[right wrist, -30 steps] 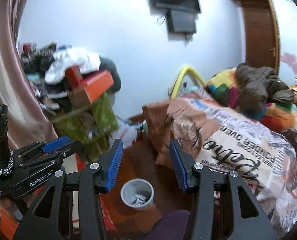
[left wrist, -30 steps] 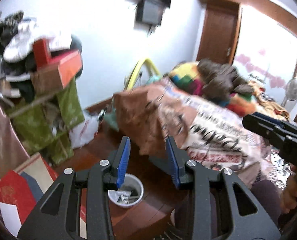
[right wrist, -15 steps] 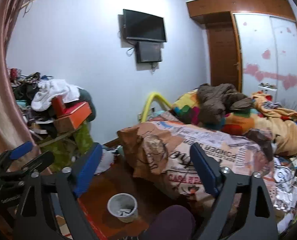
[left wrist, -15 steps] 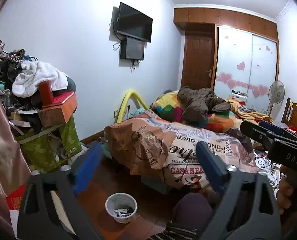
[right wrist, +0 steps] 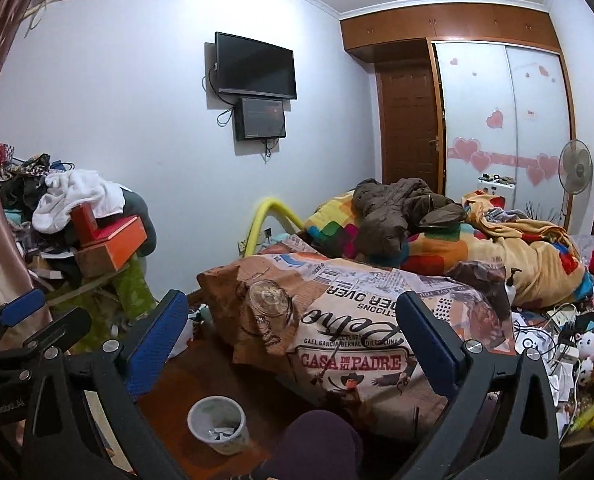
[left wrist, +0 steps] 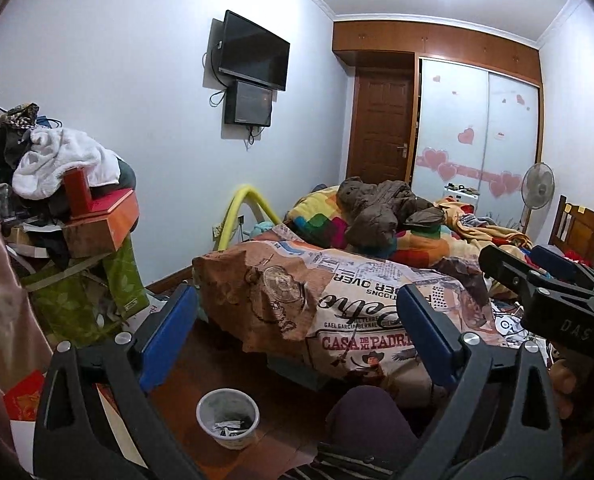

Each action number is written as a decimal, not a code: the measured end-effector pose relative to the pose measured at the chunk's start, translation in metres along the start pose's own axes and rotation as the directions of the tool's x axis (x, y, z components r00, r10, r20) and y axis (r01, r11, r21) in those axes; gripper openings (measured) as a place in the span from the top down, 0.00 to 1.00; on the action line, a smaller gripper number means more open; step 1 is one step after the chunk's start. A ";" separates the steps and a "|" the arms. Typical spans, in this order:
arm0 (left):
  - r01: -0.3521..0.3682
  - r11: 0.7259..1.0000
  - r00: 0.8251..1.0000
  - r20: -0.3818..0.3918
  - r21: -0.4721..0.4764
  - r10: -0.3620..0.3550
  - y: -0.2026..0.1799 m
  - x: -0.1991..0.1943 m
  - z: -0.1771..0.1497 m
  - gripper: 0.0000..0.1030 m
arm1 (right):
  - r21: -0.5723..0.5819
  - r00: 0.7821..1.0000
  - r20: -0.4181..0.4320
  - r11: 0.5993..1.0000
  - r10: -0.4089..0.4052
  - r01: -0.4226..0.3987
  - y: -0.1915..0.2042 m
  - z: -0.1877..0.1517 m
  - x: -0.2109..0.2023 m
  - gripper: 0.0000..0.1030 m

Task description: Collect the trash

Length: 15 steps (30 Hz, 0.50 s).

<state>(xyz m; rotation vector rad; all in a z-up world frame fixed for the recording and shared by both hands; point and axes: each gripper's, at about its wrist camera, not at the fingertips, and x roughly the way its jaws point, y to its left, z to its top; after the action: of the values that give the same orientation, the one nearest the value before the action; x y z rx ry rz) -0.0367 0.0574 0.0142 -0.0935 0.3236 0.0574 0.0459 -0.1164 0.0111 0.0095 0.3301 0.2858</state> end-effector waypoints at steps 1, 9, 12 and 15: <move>0.002 1.000 1.000 0.000 -0.001 -0.002 0.000 0.000 0.000 0.03 | -0.001 1.000 0.000 1.000 0.000 0.000 0.000 -0.001 -0.001 0.00; 0.012 1.000 1.000 -0.005 -0.004 -0.012 -0.004 -0.001 0.000 0.02 | -0.012 1.000 0.014 1.000 -0.008 0.008 -0.001 -0.002 -0.007 0.00; 0.016 1.000 1.000 -0.005 -0.003 -0.016 -0.006 -0.002 -0.001 0.02 | -0.013 1.000 0.015 1.000 -0.009 0.009 -0.001 -0.002 -0.008 0.00; 0.015 1.000 1.000 -0.005 0.000 -0.015 -0.007 -0.002 -0.001 0.02 | -0.016 1.000 0.022 1.000 -0.010 0.011 -0.003 -0.001 -0.011 0.00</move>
<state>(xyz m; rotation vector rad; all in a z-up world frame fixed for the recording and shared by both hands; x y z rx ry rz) -0.0388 0.0501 0.0141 -0.0957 0.3278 0.0424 0.0364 -0.1221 0.0140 -0.0050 0.3059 0.2777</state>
